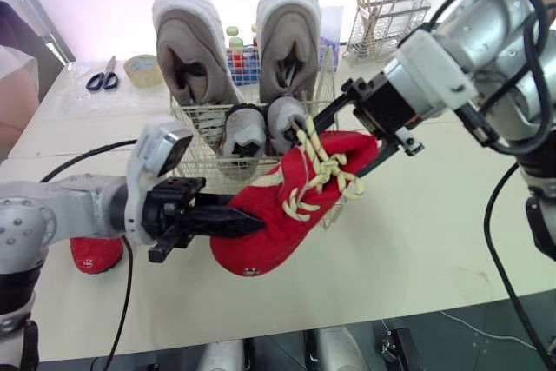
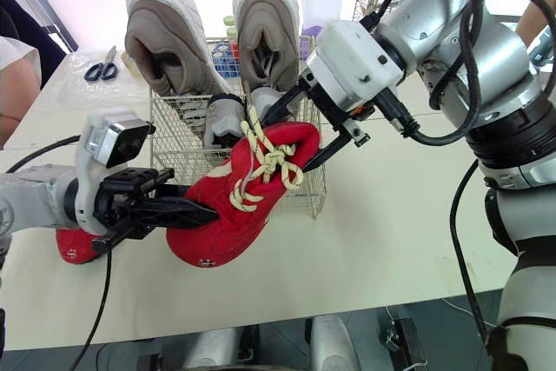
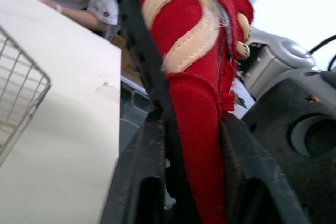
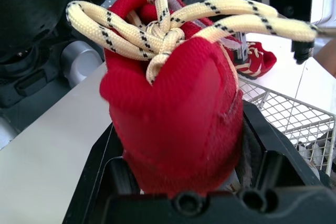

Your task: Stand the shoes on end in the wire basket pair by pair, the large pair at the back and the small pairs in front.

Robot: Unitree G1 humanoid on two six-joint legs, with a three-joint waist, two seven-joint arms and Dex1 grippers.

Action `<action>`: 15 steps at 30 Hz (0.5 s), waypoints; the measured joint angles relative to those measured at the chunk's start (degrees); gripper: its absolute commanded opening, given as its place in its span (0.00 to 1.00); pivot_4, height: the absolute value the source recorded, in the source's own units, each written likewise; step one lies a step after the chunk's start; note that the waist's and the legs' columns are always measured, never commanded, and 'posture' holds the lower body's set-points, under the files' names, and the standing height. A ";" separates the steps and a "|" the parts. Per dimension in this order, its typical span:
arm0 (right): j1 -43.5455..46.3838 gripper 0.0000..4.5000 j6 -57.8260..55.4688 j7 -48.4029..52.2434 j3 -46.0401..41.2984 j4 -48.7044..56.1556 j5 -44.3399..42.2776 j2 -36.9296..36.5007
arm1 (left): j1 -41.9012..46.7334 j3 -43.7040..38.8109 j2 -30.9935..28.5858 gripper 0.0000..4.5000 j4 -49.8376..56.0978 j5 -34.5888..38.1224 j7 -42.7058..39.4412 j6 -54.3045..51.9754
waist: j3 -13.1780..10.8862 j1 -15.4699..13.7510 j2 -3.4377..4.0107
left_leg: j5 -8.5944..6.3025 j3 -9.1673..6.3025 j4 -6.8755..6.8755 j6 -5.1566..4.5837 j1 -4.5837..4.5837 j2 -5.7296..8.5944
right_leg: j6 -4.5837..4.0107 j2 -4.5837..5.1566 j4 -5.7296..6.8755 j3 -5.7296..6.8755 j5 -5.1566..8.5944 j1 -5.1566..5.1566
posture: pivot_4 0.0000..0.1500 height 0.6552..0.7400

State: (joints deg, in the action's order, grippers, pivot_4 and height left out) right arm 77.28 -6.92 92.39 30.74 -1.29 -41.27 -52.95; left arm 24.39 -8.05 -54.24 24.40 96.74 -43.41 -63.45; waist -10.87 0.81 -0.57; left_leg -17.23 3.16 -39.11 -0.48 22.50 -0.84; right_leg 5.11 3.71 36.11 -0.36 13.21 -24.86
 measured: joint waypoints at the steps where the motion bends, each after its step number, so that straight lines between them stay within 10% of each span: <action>1: 0.06 0.93 -0.14 0.00 -0.33 -0.77 0.18 -0.02 | -0.32 -0.13 0.83 0.25 -0.03 0.41 0.36 0.32 | 0.00 -0.03 0.00 | 0.00 0.00 -0.01 0.00 0.00 0.00 | 0.00 0.01 0.00 0.00 0.00 0.00 | 1.00 1.00; 11: -1.38 1.00 -10.41 -4.63 -11.48 -18.84 10.32 -3.06 | -5.52 -6.58 6.21 0.25 1.30 11.64 9.58 9.17 | 0.01 -0.24 -0.04 | 0.01 -0.05 -0.03 0.02 0.01 0.05 | -0.20 0.20 -0.05 -0.01 0.09 0.09 | 1.00 1.00; 15: -10.16 1.00 -34.44 -16.38 -26.73 -20.48 -2.07 -1.94 | -3.68 -8.60 9.48 0.25 1.14 12.43 13.70 14.20 | 0.01 -0.12 -0.03 | 0.01 -0.04 0.00 0.03 0.03 0.12 | -0.19 0.44 -0.03 0.03 0.08 0.07 | 1.00 1.00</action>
State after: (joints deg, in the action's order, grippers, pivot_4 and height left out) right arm 67.12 -41.37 76.01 4.00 -21.77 -43.35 -54.89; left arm 20.71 -16.64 -44.76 25.54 109.16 -29.71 -49.25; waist -10.86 0.69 -0.61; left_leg -17.21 3.12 -39.11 -0.46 22.53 -0.71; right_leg 4.92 4.15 36.09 -0.32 13.29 -24.79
